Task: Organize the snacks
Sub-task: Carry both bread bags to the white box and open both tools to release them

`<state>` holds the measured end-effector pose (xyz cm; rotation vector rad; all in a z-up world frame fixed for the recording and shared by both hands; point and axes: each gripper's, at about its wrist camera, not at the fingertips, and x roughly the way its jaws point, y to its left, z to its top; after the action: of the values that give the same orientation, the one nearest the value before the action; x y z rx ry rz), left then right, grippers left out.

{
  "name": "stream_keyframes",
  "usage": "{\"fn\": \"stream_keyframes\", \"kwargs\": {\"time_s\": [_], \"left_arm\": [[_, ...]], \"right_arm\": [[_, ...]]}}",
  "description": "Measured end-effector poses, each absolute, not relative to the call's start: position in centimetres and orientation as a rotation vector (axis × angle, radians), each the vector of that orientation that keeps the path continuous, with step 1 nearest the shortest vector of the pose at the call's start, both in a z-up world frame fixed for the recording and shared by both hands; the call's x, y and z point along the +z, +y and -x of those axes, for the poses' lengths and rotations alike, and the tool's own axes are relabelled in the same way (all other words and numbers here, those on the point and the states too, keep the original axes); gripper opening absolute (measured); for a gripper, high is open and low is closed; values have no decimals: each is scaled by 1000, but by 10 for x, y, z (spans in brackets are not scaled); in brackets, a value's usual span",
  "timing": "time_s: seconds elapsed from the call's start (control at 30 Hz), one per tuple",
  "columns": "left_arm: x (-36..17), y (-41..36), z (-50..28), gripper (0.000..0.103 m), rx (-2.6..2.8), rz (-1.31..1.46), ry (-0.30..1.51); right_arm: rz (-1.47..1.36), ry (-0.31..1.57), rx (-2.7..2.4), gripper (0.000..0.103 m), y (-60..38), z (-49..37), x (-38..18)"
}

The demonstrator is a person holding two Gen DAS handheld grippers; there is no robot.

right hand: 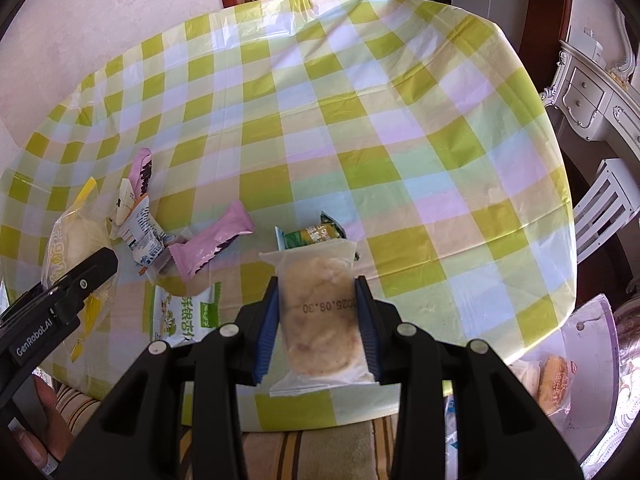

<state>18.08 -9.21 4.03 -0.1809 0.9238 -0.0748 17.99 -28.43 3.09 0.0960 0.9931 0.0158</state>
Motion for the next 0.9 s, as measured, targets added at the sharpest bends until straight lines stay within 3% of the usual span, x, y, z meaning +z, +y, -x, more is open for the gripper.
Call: {"fn": "stream_keyframes", "kwargs": {"time_s": [0.9], "left_arm": [[20,-269,-145,64,-559,-181,1054]], "right_arm": [[-197,1101,-271,37,-432,-119,-5]]}}
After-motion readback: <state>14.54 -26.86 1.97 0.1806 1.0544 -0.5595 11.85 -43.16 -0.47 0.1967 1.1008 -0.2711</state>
